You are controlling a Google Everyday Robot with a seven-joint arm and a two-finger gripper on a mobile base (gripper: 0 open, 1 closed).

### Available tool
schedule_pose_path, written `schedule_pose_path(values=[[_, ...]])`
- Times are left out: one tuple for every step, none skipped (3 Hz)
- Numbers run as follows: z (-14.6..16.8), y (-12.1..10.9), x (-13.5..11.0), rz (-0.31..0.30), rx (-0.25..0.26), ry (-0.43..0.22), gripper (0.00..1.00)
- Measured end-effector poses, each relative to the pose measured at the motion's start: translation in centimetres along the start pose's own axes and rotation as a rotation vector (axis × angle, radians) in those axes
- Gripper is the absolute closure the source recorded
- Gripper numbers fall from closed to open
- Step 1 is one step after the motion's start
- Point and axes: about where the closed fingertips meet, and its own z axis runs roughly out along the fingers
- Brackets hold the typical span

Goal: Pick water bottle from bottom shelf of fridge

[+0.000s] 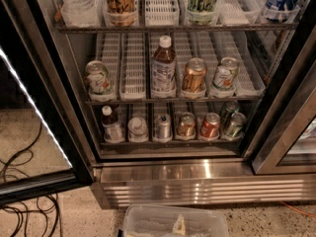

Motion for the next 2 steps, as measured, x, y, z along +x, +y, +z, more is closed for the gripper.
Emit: schedule_pose_path(values=[[-0.59, -2.99, -3.06, -0.038, 0.094, -0.077, 0.00], [-0.59, -2.99, -3.07, -0.039, 0.094, -0.077, 0.00]])
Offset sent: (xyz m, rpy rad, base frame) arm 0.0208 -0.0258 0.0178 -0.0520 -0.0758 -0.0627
